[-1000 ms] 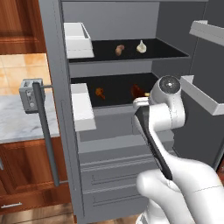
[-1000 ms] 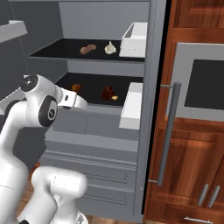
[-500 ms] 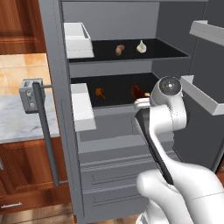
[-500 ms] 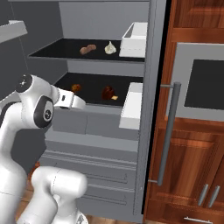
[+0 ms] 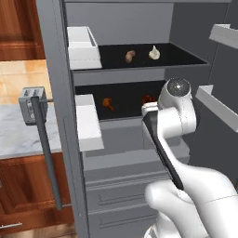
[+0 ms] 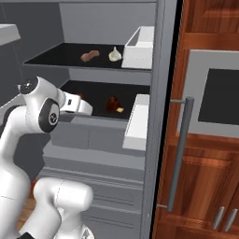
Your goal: Gather the potato and garlic from the fridge and place them on a tray on the dining counter. Then gather the steak and chicken drumstick from the fridge and place them on the other tray.
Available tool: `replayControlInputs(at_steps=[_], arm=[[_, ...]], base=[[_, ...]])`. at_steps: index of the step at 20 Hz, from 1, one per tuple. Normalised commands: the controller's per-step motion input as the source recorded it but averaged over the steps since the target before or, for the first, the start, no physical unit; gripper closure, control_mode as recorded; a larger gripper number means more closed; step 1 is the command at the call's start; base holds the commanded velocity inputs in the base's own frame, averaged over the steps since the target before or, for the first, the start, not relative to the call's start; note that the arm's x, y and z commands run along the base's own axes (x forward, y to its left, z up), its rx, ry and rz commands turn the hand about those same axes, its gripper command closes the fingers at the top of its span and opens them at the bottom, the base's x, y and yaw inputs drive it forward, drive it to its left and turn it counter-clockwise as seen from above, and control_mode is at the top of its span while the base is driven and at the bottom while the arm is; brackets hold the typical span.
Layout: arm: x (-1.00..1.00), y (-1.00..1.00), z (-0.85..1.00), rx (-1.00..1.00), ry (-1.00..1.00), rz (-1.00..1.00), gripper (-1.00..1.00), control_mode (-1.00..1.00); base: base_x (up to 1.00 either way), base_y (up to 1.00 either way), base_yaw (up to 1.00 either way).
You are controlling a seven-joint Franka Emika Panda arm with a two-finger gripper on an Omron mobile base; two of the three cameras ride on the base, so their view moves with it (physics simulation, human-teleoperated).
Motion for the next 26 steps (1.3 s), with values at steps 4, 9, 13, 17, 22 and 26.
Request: replayControlInputs(at_steps=[4,9,13,17,22,26], arm=[[0.00,0.00,0.00,0.00,0.00,0.00,-1.00,1.00],[0.00,0.00,0.00,0.00,0.00,0.00,-1.00,1.00],[0.00,0.00,0.00,0.00,0.00,0.00,-1.00,1.00],[0.07,-0.09,-0.08,0.00,0.00,0.01,-1.00,-1.00],[0.02,-0.40,-0.45,0.00,0.00,0.13,-1.00,-1.00],[0.21,-0.21,-0.27,0.00,0.00,0.20,-1.00,-1.00]], base=[[0.41,-0.27,0.00],[0.54,-0.19,0.01],[0.51,-0.17,0.03],[0.25,-0.17,0.03],[0.00,0.00,0.00],[0.00,0.00,0.00]])
